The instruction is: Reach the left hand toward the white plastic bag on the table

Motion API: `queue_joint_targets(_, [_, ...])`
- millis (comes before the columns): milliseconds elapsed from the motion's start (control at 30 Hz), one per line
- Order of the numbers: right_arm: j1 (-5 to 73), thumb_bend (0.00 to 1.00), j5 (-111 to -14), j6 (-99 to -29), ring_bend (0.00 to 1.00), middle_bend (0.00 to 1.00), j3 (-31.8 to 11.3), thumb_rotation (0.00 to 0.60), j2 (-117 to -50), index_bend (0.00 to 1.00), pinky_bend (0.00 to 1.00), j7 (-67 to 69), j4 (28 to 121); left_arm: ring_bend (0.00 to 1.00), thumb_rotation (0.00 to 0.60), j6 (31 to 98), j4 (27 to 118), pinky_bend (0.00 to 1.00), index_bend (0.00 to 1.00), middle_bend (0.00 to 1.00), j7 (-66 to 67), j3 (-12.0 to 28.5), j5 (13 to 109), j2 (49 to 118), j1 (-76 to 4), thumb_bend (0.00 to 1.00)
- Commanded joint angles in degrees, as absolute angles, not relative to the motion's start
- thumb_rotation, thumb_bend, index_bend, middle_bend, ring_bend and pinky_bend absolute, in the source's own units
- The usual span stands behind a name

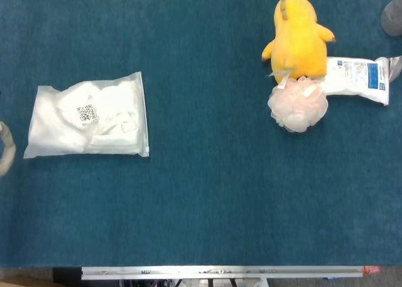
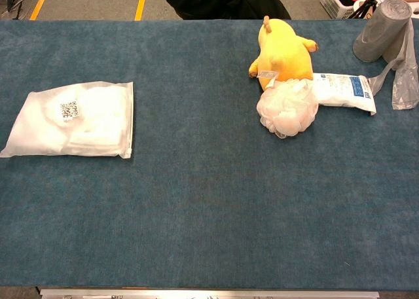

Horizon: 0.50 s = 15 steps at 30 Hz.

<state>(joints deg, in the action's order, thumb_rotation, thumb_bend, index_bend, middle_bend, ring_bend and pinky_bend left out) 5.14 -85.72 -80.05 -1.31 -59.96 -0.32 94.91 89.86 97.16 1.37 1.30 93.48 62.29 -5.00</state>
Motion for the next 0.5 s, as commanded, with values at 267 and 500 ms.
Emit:
queue_joint_targets(267, [5.43, 0.16, -86.11, -79.65, 0.0, 0.12, -1.14, 0.6, -60.23, 0.11, 0.01, -0.11, 94.7, 0.08, 0.6, 86.4, 99.85, 0.0, 0.67, 0.19, -13.84, -1.34, 102.35, 62.1, -9.97, 0.46])
queue_joint_targets(500, [4.97, 0.16, -85.62, -79.8, 0.0, 0.12, -0.93, 0.6, -59.91, 0.11, 0.01, -0.04, 94.82, 0.04, 0.6, 82.73, 100.19, 0.0, 0.68, 0.17, -27.97, -2.85, 105.07, 65.23, -14.55, 0.46])
